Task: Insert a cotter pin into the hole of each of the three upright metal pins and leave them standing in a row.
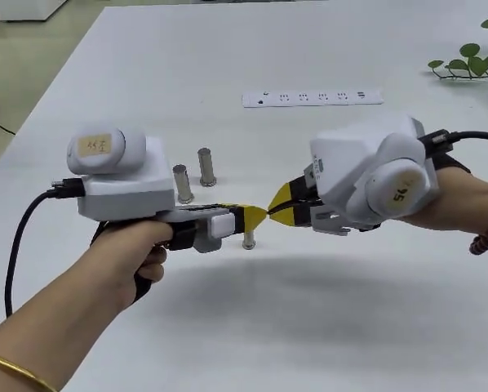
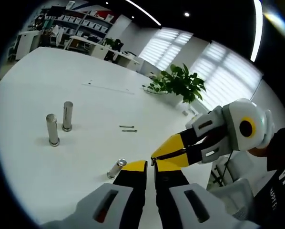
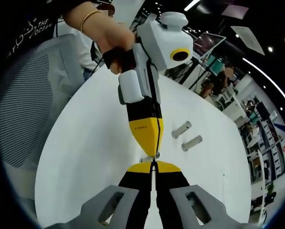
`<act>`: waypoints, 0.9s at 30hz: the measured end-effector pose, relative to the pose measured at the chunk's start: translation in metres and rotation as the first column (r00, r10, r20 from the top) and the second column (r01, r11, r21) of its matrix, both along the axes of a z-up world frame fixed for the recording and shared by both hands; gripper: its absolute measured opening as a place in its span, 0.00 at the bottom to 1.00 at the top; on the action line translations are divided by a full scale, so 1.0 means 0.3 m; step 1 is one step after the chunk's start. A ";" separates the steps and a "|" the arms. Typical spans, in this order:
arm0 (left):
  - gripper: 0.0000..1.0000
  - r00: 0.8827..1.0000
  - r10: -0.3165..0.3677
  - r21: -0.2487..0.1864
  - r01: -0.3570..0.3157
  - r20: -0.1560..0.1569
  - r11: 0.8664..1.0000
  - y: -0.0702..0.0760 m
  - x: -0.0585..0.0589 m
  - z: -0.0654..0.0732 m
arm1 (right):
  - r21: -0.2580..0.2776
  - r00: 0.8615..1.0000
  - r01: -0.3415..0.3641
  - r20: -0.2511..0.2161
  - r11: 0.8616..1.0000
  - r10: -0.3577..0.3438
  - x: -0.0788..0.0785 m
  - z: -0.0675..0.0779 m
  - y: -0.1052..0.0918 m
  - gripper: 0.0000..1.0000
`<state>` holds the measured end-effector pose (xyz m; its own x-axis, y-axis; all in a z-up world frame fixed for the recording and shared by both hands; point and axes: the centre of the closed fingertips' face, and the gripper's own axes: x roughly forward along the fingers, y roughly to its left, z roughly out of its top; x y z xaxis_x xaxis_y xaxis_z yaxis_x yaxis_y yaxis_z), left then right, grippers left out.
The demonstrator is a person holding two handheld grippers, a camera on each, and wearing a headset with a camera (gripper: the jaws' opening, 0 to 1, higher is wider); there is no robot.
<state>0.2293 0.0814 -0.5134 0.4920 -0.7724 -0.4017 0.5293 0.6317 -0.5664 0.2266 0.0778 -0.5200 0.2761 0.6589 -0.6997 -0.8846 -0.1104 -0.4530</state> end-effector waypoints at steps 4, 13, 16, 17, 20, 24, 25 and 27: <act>0.00 1.000 -0.007 -0.013 0.007 -0.001 1.000 -0.004 -0.005 0.002 | 0.005 1.000 -0.003 0.002 1.000 0.003 -0.004 0.007 0.009 0.00; 0.00 0.999 -0.019 0.006 0.019 0.033 1.000 -0.001 -0.005 0.003 | 0.000 1.000 -0.010 0.005 1.000 0.010 -0.006 0.007 0.012 0.00; 0.00 0.998 -0.031 0.011 0.031 0.046 0.999 -0.003 -0.007 0.004 | 0.005 1.000 -0.007 -0.002 1.000 0.007 -0.009 0.006 0.010 0.00; 0.00 0.998 -0.036 0.015 0.036 0.048 0.999 -0.004 -0.008 0.003 | 0.005 1.000 -0.006 -0.010 1.000 0.006 -0.011 0.004 0.009 0.00; 0.00 0.996 -0.053 0.035 0.050 0.069 0.998 -0.008 -0.013 -0.001 | 0.006 1.000 -0.005 -0.025 1.000 0.005 -0.014 0.000 0.008 0.00; 0.00 0.992 -0.079 0.063 0.073 0.097 0.995 -0.009 -0.021 -0.004 | 0.023 0.997 0.017 -0.071 1.000 -0.016 -0.016 -0.003 0.006 0.00; 0.00 0.991 -0.085 0.069 0.079 0.100 0.995 -0.008 -0.024 -0.006 | 0.025 0.996 0.026 -0.081 0.999 -0.024 -0.015 -0.006 0.003 0.00; 0.00 0.988 -0.105 0.079 0.097 0.114 0.992 -0.006 -0.029 -0.009 | 0.033 0.993 0.045 -0.111 0.998 -0.041 -0.015 -0.012 -0.001 0.00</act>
